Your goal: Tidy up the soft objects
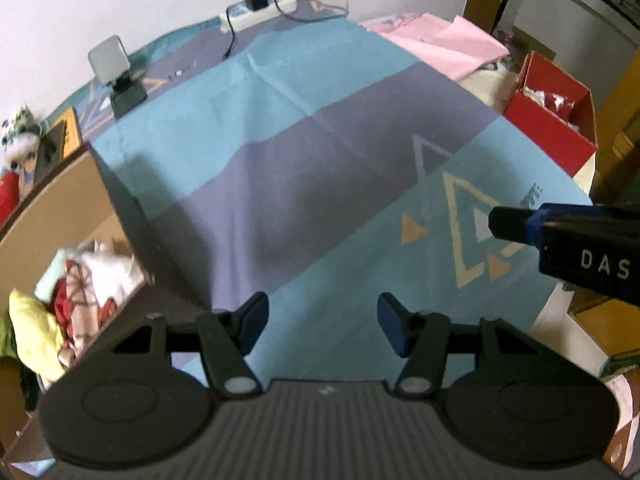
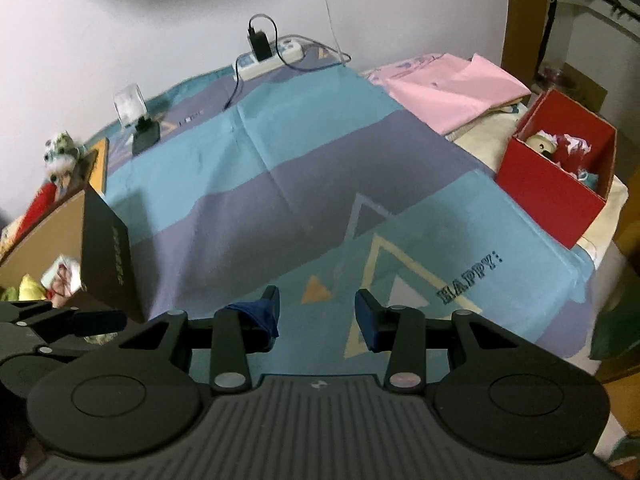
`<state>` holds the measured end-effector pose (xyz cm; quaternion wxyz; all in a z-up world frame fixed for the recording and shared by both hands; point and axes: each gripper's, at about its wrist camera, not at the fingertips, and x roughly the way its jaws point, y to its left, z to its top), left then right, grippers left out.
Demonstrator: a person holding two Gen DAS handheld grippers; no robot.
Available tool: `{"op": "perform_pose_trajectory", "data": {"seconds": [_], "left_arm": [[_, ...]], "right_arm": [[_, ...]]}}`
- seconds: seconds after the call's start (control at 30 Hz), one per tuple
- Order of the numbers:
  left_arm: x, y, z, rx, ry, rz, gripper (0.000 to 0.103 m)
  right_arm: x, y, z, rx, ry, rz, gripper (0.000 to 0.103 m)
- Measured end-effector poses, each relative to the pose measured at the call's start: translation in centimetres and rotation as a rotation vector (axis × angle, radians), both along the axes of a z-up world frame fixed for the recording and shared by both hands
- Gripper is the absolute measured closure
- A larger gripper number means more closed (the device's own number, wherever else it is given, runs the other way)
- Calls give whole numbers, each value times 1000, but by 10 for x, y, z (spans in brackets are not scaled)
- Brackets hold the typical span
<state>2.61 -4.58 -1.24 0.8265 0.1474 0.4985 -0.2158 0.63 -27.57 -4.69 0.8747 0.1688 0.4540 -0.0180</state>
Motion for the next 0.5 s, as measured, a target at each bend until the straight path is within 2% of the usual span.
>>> {"op": "perform_pose_trajectory", "data": {"seconds": [0.23,0.37,0.5], "left_arm": [[21,17,22,-7,-88,120,44],[32,47,38,8,-154,228,44],[40,88,47,26,-180,342,44]], "right_arm": [[25,12,25,29,-105,78,78],[43,39,44,46,-169,167,78],[60,74,58,69,-217,270,78]]}}
